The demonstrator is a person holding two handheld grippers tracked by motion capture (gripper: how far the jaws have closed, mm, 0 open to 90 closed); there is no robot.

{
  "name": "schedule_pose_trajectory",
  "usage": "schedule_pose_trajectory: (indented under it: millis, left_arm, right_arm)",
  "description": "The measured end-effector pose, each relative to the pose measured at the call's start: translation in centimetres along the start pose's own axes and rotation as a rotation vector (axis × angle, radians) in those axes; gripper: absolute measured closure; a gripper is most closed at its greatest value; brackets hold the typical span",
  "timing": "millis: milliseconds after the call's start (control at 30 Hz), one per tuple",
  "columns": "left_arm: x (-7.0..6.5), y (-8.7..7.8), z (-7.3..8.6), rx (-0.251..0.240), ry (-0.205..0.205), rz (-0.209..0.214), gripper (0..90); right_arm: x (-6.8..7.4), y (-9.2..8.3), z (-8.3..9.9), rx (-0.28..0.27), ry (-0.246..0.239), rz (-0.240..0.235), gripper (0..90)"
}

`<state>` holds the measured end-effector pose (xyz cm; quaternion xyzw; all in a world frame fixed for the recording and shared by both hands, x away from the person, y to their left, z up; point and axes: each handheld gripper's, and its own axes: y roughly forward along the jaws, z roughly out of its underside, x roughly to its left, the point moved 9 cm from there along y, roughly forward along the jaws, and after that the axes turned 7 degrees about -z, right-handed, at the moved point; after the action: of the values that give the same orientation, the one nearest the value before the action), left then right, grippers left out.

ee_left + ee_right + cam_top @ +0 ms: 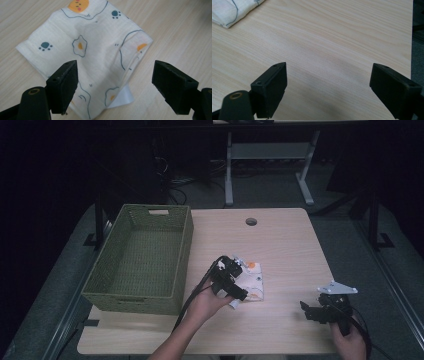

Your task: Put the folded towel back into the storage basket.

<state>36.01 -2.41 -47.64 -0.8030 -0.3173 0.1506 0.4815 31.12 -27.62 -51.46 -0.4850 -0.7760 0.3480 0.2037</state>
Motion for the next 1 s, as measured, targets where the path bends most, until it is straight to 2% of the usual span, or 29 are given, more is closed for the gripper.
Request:
schedule_pose_trajectory:
  millis: [233, 600, 867, 1000]
  left_arm:
    - [0.9, 1.5, -0.5, 0.040, -0.015, -0.011, 21.3]
    - [2.1, 2.7, -1.8, 0.066, -0.040, -0.026, 22.7]
    - [2.1, 4.0, -2.3, 0.098, -0.057, -0.026, 24.0]
    - [2.2, 4.7, -2.6, 0.114, -0.064, -0.018, 31.1]
  right_arm:
    - [0.0, 0.0, 0.1, 0.001, 0.007, -0.005, 14.2]
    - [0.0, 0.1, 0.0, 0.002, 0.002, -0.008, 14.3]
    - [0.0, 0.1, 0.0, 0.003, 0.001, -0.012, 14.2]
    - [0.1, 0.1, 0.0, 0.002, 0.001, -0.014, 14.3]
